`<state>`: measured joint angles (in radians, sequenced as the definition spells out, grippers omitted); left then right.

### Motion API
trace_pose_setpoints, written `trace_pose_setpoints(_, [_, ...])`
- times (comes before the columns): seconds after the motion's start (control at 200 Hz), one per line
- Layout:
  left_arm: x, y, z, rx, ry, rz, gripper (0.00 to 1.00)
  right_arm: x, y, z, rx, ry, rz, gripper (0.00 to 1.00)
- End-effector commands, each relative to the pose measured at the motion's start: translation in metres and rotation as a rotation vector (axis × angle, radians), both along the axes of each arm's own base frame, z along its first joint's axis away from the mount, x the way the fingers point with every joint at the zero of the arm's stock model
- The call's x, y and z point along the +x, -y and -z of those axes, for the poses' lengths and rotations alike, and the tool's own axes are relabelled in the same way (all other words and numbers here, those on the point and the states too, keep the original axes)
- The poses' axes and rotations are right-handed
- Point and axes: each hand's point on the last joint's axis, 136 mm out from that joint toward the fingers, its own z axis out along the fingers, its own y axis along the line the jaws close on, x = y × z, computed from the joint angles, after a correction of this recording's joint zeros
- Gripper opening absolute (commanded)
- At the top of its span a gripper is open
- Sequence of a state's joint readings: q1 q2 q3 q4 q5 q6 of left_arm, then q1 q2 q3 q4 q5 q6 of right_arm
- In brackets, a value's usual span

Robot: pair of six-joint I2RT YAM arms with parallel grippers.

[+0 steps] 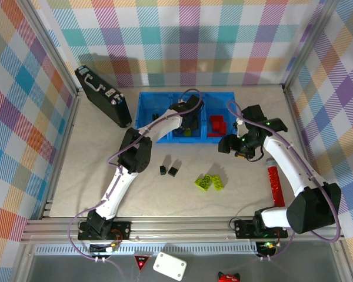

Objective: Sort the legos into containers by color
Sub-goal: Place the lego in the container.

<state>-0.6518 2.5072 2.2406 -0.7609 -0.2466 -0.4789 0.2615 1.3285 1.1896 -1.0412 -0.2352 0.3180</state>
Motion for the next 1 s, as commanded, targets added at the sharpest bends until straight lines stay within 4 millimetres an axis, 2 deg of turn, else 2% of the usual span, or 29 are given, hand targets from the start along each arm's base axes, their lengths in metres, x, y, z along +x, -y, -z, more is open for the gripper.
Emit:
trace_pose_setpoints(0.0, [-0.0002, -0.0011, -0.0382, -0.048, 0.041, -0.005, 0.66, -0.0086, 0.0016, 0.0001, -0.001, -0.008, 0.008, 0.73])
trace_pose_setpoints(0.315, [-0.0024, -0.0023, -0.0475, -0.06, 0.052, -0.006, 0.68, -0.0112, 0.0025, 0.0003, -0.001, -0.007, 0.012, 0.73])
trace_pose_setpoints(0.78, [-0.0041, -0.0005, -0.0392, -0.067, 0.037, -0.004, 0.74, -0.0123, 0.0021, 0.0002, 0.004, -0.013, 0.017, 0.73])
trace_pose_setpoints(0.995, [-0.0033, 0.0031, -0.0459, -0.093, 0.046, 0.002, 0.72, -0.0135, 0.0011, 0.0, 0.007, -0.019, 0.023, 0.73])
